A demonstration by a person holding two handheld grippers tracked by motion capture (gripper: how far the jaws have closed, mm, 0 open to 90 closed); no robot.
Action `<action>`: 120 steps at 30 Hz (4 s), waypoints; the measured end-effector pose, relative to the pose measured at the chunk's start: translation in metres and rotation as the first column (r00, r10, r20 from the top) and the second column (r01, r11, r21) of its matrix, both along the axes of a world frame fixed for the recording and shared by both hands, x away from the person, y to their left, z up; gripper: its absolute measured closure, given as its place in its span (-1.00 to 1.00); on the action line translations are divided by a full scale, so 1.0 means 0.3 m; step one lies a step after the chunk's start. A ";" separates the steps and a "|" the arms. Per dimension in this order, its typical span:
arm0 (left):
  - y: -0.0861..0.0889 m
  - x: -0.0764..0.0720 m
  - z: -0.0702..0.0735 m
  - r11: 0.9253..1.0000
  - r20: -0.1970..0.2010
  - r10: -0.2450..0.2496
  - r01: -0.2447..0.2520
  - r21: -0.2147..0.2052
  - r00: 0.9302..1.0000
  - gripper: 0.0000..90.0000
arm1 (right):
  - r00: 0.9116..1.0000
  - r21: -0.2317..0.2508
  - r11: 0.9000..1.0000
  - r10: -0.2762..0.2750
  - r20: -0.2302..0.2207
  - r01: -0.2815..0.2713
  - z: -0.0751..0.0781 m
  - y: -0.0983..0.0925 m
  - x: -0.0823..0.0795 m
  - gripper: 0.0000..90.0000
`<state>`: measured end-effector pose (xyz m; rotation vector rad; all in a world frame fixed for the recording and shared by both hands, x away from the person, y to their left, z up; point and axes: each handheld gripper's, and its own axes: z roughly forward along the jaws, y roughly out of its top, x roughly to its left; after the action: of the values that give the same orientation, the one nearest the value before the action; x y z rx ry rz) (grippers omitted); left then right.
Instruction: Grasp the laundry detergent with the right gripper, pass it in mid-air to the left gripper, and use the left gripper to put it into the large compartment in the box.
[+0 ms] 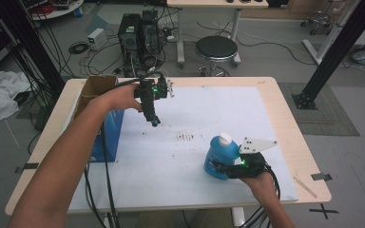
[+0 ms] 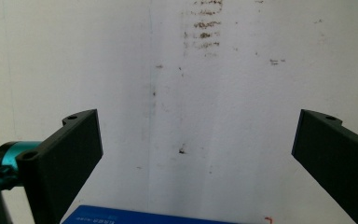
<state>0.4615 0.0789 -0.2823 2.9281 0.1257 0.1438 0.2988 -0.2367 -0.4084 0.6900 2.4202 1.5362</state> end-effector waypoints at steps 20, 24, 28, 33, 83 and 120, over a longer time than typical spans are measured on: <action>0.010 -0.044 0.048 0.999 0.016 0.001 0.000 -0.038 1.000 -0.96 | 0.998 -0.018 0.998 0.054 0.016 -0.054 0.111 0.014 0.015 -0.01; 0.006 -0.073 0.069 0.999 0.021 -0.018 0.018 -0.040 1.000 -0.96 | 0.996 -0.060 0.994 0.091 0.022 -0.090 0.167 0.024 0.026 -0.01; -0.004 -0.107 0.093 0.998 0.027 -0.031 0.032 -0.056 0.999 -0.96 | 0.989 -0.084 0.986 0.145 0.012 -0.144 0.213 0.026 0.047 -0.01; -0.016 -0.141 0.122 0.997 0.035 -0.053 0.055 -0.054 0.998 -0.96 | 0.979 -0.108 0.973 0.203 -0.008 -0.202 0.258 0.020 0.076 -0.01; -0.129 -0.368 0.297 0.989 -0.046 -0.089 0.083 -0.122 0.995 -0.96 | 0.882 -0.150 0.872 0.472 0.003 -0.466 0.322 0.248 0.192 -0.01; -0.209 -0.378 0.278 0.988 -0.052 -0.138 0.134 -0.075 0.989 -0.91 | 0.867 -0.141 0.859 0.498 0.004 -0.492 0.352 0.365 0.185 -0.01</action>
<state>0.3483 0.0163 -0.1988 2.8583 -0.0596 0.0331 0.3543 -0.1272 -0.3028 -0.0068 2.7805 1.4968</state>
